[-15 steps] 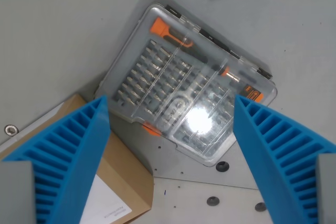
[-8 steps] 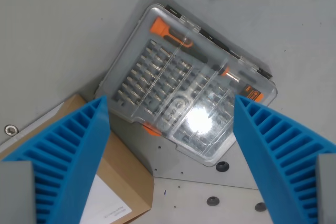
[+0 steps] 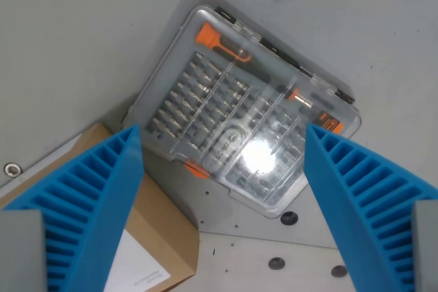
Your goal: Move above the white socket
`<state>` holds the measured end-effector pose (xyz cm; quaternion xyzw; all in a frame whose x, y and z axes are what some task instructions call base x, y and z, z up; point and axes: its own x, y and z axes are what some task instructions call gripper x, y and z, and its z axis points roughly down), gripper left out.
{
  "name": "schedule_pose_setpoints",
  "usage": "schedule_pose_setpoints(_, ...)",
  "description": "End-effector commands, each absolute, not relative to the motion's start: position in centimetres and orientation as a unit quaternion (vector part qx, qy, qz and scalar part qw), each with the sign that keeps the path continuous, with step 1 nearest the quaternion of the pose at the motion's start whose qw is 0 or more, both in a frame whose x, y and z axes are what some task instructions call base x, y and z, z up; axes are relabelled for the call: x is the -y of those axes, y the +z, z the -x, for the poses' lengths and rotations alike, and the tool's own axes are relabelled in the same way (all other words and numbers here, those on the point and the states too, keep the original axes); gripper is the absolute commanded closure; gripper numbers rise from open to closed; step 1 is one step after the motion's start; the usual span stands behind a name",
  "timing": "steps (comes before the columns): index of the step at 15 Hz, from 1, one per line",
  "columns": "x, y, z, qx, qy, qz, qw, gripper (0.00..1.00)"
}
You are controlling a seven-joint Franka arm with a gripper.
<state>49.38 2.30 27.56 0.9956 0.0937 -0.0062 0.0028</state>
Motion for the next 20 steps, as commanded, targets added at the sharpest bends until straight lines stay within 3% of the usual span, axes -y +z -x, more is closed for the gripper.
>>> schedule_pose_setpoints(1,-1.8,27.1,-50.3,-0.114,0.001,-0.994,0.004,0.0)
schedule_pose_setpoints(11,-0.7,25.5,-52.7,-0.143,-0.013,-0.99,0.008,0.0)
schedule_pose_setpoints(20,0.4,23.5,-54.5,-0.17,0.005,-0.985,0.009,0.0)
